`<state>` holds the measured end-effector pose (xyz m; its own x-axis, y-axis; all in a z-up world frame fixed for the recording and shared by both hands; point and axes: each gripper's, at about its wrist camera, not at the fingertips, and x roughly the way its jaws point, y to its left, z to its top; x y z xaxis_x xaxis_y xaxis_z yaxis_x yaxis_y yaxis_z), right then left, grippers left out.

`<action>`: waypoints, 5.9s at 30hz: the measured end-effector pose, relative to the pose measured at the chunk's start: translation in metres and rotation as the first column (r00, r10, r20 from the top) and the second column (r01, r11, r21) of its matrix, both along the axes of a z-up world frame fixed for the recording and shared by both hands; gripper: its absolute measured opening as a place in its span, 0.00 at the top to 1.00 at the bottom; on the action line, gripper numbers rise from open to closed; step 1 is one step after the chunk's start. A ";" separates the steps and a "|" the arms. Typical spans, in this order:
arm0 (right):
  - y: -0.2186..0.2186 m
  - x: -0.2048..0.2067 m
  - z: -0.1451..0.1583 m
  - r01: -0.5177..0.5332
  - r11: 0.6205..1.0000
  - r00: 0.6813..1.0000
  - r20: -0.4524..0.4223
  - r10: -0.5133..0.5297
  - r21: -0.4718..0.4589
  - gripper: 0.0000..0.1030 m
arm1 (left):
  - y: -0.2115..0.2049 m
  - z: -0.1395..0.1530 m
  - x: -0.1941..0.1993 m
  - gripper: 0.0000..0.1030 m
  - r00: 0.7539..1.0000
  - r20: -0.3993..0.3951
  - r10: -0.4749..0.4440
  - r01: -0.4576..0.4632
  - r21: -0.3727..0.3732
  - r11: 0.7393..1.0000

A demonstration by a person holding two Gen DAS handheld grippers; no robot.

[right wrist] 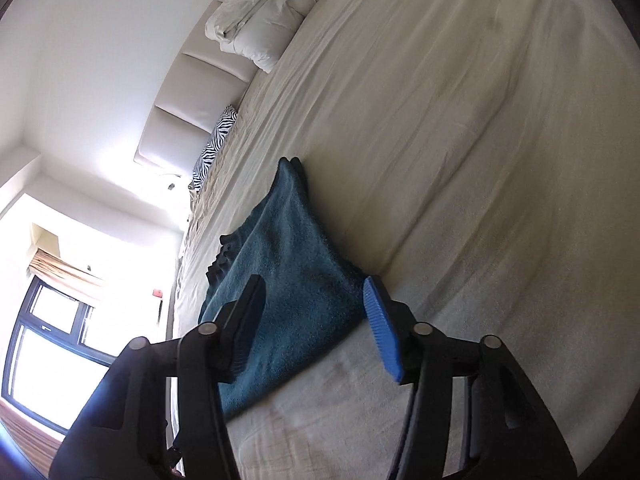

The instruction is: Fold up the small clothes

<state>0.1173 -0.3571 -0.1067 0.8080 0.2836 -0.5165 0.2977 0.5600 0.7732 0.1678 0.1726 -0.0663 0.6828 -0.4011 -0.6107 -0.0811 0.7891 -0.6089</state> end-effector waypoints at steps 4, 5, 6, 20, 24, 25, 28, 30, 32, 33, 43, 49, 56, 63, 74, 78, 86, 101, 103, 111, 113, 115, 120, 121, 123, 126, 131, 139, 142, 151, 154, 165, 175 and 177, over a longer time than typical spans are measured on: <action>0.024 0.005 0.032 -0.110 0.994 0.993 0.046 0.110 -0.010 0.48 | 0.001 -0.018 0.024 0.23 0.996 -0.066 -0.053 0.045 -0.112 0.993; 0.035 0.009 0.038 -0.148 0.989 0.987 0.055 0.149 -0.018 0.48 | 0.000 -0.024 0.030 0.23 0.994 -0.090 -0.055 0.043 -0.129 0.991; 0.047 0.015 0.043 -0.187 0.982 0.980 0.059 0.188 -0.024 0.48 | 0.001 -0.028 0.035 0.23 0.992 -0.107 -0.060 0.044 -0.143 0.989; 0.166 0.083 0.059 -0.487 0.873 0.872 0.034 0.488 -0.032 0.48 | -0.016 -0.044 0.077 0.28 0.963 -0.184 -0.199 0.134 -0.316 0.939; 0.196 0.103 0.059 -0.545 0.838 0.838 0.004 0.545 -0.038 0.48 | -0.010 -0.056 0.079 0.50 0.952 -0.211 -0.220 0.123 -0.395 0.911; 0.204 0.109 0.058 -0.562 0.826 0.827 -0.004 0.562 -0.038 0.48 | -0.010 -0.057 0.078 0.51 0.951 -0.210 -0.226 0.129 -0.394 0.910; 0.231 0.132 0.051 -0.618 0.786 0.786 -0.037 0.617 -0.026 0.48 | -0.009 -0.059 0.077 0.51 0.950 -0.202 -0.238 0.138 -0.411 0.901; 0.250 0.145 0.048 -0.648 0.761 0.761 -0.056 0.646 -0.028 0.48 | -0.007 -0.060 0.077 0.51 0.950 -0.196 -0.244 0.142 -0.426 0.894; 0.270 0.157 0.044 -0.676 0.736 0.736 -0.068 0.674 -0.016 0.48 | -0.002 -0.064 0.075 0.57 0.949 -0.194 -0.248 0.142 -0.440 0.887; 0.280 0.163 0.040 -0.689 0.725 0.723 -0.074 0.687 -0.004 0.48 | 0.003 -0.066 0.072 0.65 0.949 -0.196 -0.248 0.139 -0.446 0.884; 0.322 0.199 -0.014 -0.732 0.677 0.663 -0.155 0.733 0.071 0.49 | 0.009 -0.069 0.064 0.85 0.955 -0.181 -0.234 0.130 -0.454 0.881; 0.302 0.199 -0.018 -0.707 0.688 0.681 -0.103 0.725 0.165 0.50 | 0.002 -0.046 0.063 0.86 0.961 -0.154 -0.229 0.142 -0.435 0.889; 0.245 0.197 -0.002 -0.656 0.724 0.736 -0.029 0.676 0.216 0.47 | -0.047 0.011 0.078 0.86 0.952 -0.080 -0.296 0.249 -0.364 0.898; 0.166 0.203 -0.004 -0.599 0.725 0.780 0.047 0.623 0.341 0.35 | -0.144 0.021 0.105 0.86 0.909 -0.065 -0.412 0.372 -0.318 0.872; 0.072 0.209 -0.015 -0.521 0.753 0.839 0.080 0.538 0.403 0.32 | -0.264 -0.033 0.108 0.68 0.820 -0.137 -0.555 0.510 -0.264 0.819; 0.070 0.210 -0.014 -0.527 0.762 0.834 0.058 0.548 0.376 0.32 | -0.252 -0.009 0.093 0.34 0.814 -0.057 -0.578 0.546 -0.265 0.795; 0.097 0.200 -0.012 -0.588 0.771 0.784 -0.065 0.618 0.245 0.36 | -0.194 0.011 0.067 0.34 0.863 0.014 -0.505 0.497 -0.203 0.844; 0.111 0.182 0.005 -0.640 0.766 0.749 -0.276 0.603 -0.063 0.88 | -0.191 -0.009 0.083 0.34 0.869 -0.034 -0.494 0.470 -0.253 0.846; 0.107 0.178 0.013 -0.644 0.759 0.750 -0.272 0.603 -0.093 0.88 | -0.194 -0.008 0.082 0.34 0.868 -0.034 -0.495 0.472 -0.254 0.844; 0.056 0.175 0.023 -0.608 0.782 0.779 -0.291 0.555 -0.136 0.88 | -0.204 -0.007 0.083 0.34 0.858 -0.034 -0.512 0.487 -0.259 0.834; 0.043 0.173 0.022 -0.594 0.792 0.787 -0.302 0.537 -0.141 0.88 | -0.208 -0.006 0.084 0.34 0.852 -0.033 -0.522 0.498 -0.252 0.830; 0.036 0.173 0.018 -0.586 0.798 0.792 -0.310 0.526 -0.143 0.88 | -0.210 -0.004 0.084 0.34 0.850 -0.032 -0.525 0.503 -0.244 0.829; 0.026 0.174 0.024 -0.597 0.787 0.781 -0.334 0.527 -0.156 0.88 | -0.211 0.004 0.085 0.34 0.849 -0.021 -0.528 0.510 -0.227 0.830; 0.025 0.175 0.025 -0.600 0.783 0.780 -0.337 0.527 -0.163 0.88 | -0.211 0.005 0.085 0.34 0.849 -0.018 -0.529 0.512 -0.223 0.829; 0.025 0.179 0.029 -0.603 0.778 0.778 -0.346 0.525 -0.176 0.88 | -0.212 0.008 0.084 0.34 0.847 -0.015 -0.531 0.515 -0.220 0.828; 0.035 0.184 0.020 -0.610 0.771 0.771 -0.362 0.525 -0.181 0.88 | -0.213 0.006 0.080 0.34 0.846 -0.014 -0.533 0.518 -0.217 0.827; 0.025 0.189 0.001 -0.606 0.783 0.767 -0.366 0.527 -0.141 0.88 | -0.216 0.003 0.074 0.34 0.840 -0.026 -0.542 0.526 -0.207 0.825; 0.008 0.171 0.009 -0.571 0.818 0.791 -0.316 0.524 -0.074 0.84 | -0.215 0.008 0.071 0.34 0.843 -0.025 -0.538 0.525 -0.180 0.832; 0.006 0.150 0.024 -0.550 0.825 0.815 -0.299 0.496 -0.129 0.84 | -0.220 0.016 0.077 0.34 0.839 -0.017 -0.544 0.537 -0.135 0.832; -0.004 0.113 0.003 -0.543 0.834 0.816 -0.295 0.497 -0.097 0.84 | -0.260 0.038 0.131 0.34 0.817 0.037 -0.575 0.571 0.075 0.817; -0.003 0.112 0.000 -0.554 0.825 0.813 -0.289 0.506 -0.113 0.84 | -0.275 0.034 0.158 0.51 0.822 0.022 -0.570 0.564 0.113 0.818; -0.016 0.111 -0.015 -0.553 0.833 0.816 -0.223 0.534 -0.028 0.84 | -0.278 -0.025 0.203 0.95 0.828 -0.072 -0.557 0.560 0.037 0.828; -0.015 0.068 0.041 -0.490 0.865 0.868 -0.149 0.473 -0.111 0.81 | -0.269 0.010 0.148 0.72 0.819 0.002 -0.574 0.569 0.123 0.813; -0.009 0.061 0.043 -0.504 0.859 0.862 -0.117 0.494 -0.091 0.81 | -0.273 -0.002 0.144 0.72 0.815 -0.012 -0.579 0.575 0.134 0.807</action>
<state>0.1786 -0.3662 -0.0638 0.5244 0.5710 -0.6316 0.0171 0.7345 0.6783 0.3120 -0.1001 -0.0680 0.3670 -0.6484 -0.6670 0.4291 0.7542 -0.4971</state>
